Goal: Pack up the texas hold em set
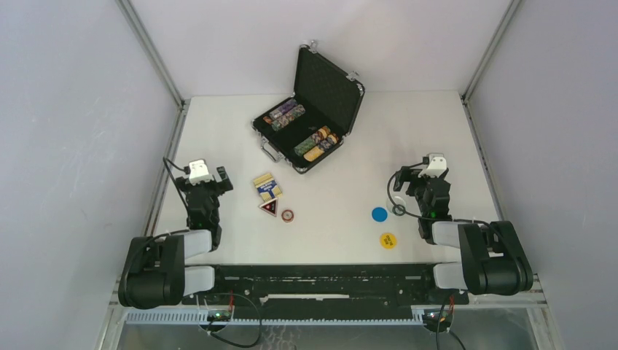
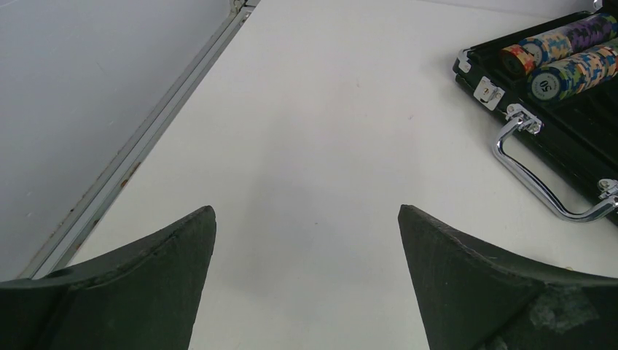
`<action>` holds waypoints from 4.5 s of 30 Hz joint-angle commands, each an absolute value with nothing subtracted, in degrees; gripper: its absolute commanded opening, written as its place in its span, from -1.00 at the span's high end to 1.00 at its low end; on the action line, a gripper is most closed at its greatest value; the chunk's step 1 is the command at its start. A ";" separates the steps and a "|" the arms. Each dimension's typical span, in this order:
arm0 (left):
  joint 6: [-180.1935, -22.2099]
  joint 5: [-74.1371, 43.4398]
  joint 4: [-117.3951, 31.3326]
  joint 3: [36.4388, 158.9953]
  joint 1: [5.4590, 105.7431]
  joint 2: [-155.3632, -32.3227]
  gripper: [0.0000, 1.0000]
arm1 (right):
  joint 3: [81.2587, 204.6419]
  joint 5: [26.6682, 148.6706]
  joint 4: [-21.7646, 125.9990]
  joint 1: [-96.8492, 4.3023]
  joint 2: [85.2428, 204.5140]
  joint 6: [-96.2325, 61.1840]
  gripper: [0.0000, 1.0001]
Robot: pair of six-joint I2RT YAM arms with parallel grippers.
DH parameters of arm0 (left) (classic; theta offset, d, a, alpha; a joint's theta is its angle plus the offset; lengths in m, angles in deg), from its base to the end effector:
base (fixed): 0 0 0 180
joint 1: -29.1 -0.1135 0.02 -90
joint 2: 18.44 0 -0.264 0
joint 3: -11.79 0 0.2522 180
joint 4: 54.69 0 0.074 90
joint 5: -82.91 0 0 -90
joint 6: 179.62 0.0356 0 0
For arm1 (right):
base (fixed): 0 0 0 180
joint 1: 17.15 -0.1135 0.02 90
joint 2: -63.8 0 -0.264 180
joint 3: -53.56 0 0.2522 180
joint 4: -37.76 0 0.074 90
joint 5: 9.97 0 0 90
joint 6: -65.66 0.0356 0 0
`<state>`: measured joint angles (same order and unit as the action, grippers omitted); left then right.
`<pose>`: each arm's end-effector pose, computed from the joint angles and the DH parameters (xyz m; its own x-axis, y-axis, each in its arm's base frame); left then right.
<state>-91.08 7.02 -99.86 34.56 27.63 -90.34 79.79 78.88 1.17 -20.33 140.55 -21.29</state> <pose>0.2110 0.0141 0.1662 -0.0622 -0.0263 -0.9977 -0.2697 0.9629 -0.0086 0.2259 0.0118 0.1494 -0.2419 0.0398 -0.9695 -0.0232 0.9986 0.0468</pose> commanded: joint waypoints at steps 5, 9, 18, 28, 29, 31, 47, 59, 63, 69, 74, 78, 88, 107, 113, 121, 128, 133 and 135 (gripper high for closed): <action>-89.95 5.84 -100.83 36.27 27.34 -90.16 -1.00 | 81.31 79.04 -0.98 -20.27 140.27 -21.04 -1.00; -89.97 5.88 -100.78 36.36 27.39 -90.24 -1.00 | 81.26 78.99 -0.95 -20.27 140.27 -21.04 -1.00; -86.73 12.46 -107.52 32.03 31.58 -88.09 -1.00 | 81.37 78.97 -0.98 -20.35 140.26 -21.00 -1.00; -74.20 27.04 -101.17 33.21 48.01 -74.78 -1.00 | 81.58 79.65 -0.48 -20.10 140.27 -21.03 -1.00; -75.50 26.37 -100.95 33.09 48.48 -72.60 -1.00 | 81.43 79.19 -0.69 -20.46 140.22 -21.21 -1.00; -81.41 27.02 -99.19 33.24 49.06 -66.73 -1.00 | 80.98 77.93 -1.39 -21.08 140.06 -21.51 -1.00; -116.33 28.82 -44.52 49.75 49.18 -52.56 -1.00 | 118.76 66.92 53.23 -52.57 143.30 -18.28 -0.78; -115.72 27.67 -40.93 51.19 49.24 -55.30 -1.00 | 149.72 66.74 59.62 -61.18 172.85 -18.28 1.00; -115.94 27.41 -40.74 50.19 49.23 -54.91 -1.00 | 155.21 68.56 61.43 -61.93 177.24 -18.19 1.00; -115.90 26.80 -39.91 51.11 49.23 -55.35 -1.00 | 160.78 69.70 64.01 -61.98 183.24 -17.22 1.00; -116.37 26.43 -39.70 51.17 49.23 -55.62 -1.00 | 161.20 71.06 63.37 -61.59 184.98 -16.21 1.00; -116.47 25.76 -39.70 51.47 49.22 -56.36 -1.00 | 161.61 71.24 63.67 -61.36 185.82 -15.84 1.00; -116.35 25.16 -39.61 51.81 49.18 -57.57 -1.00 | 163.04 70.87 64.12 -60.36 188.45 -16.08 1.00; -116.12 24.14 -39.17 52.68 49.22 -59.91 -1.00 | 160.63 68.28 72.11 -60.21 187.77 -17.55 1.00; -116.50 23.36 -39.17 52.78 49.16 -60.10 -1.00 | 154.32 68.07 71.21 -59.99 183.44 -17.73 1.00; -116.35 22.31 -39.27 52.88 49.23 -60.03 -1.00 | 151.26 67.90 73.00 -59.51 181.88 -18.22 1.00; -116.47 22.53 -39.08 52.86 49.16 -59.72 -1.00 | 152.92 67.35 77.24 -59.06 183.15 -20.89 1.00; -116.43 22.33 -39.08 52.78 49.17 -59.92 -1.00 | 156.83 67.56 83.14 -58.97 184.68 -21.44 1.00; -116.34 22.35 -39.00 52.72 49.27 -59.79 -1.00 | 158.42 69.27 85.60 -58.54 185.02 -21.79 1.00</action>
